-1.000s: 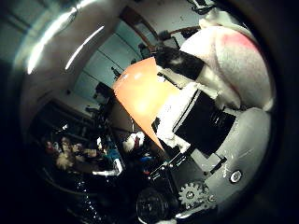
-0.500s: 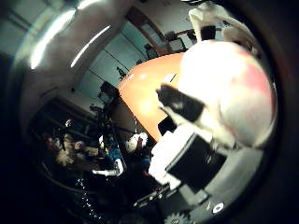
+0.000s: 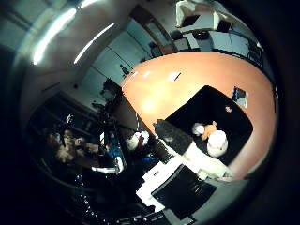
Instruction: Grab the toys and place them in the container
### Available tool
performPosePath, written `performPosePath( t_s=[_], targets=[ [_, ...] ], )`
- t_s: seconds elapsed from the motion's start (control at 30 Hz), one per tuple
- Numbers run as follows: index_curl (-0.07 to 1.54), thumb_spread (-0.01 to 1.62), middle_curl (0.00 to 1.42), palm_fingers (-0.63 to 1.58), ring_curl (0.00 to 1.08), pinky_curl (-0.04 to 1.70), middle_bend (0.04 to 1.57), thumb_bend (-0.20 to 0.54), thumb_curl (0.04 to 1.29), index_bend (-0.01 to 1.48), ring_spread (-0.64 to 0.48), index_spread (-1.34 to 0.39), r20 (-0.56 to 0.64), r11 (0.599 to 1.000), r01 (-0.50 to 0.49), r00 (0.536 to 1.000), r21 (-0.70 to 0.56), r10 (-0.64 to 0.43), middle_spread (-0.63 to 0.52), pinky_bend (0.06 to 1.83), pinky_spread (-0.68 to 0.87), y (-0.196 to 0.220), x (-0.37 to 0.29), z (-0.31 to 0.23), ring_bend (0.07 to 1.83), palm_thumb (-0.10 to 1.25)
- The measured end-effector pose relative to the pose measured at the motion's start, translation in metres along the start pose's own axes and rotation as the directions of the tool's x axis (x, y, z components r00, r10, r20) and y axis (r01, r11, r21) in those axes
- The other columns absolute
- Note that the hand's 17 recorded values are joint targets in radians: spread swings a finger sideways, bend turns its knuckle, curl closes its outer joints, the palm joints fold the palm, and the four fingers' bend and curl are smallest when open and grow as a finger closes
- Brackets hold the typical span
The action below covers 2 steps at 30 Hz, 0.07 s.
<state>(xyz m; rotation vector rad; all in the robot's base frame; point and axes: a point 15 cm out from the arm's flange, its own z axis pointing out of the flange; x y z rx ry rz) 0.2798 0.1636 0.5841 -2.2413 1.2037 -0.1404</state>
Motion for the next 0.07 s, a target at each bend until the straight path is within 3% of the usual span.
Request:
performPosePath(
  t_s=[0.07],
  targets=[
    [0.39,1.1,0.34,0.33,0.27,0.54,0.48,-0.022,0.29,0.37,0.15,-0.48,0.001,1.0,0.0,1.0,-0.013,0.0,-0.1,0.53,0.62,0.0066,-0.0017,-0.0028,0.61,0.58]
  ],
)
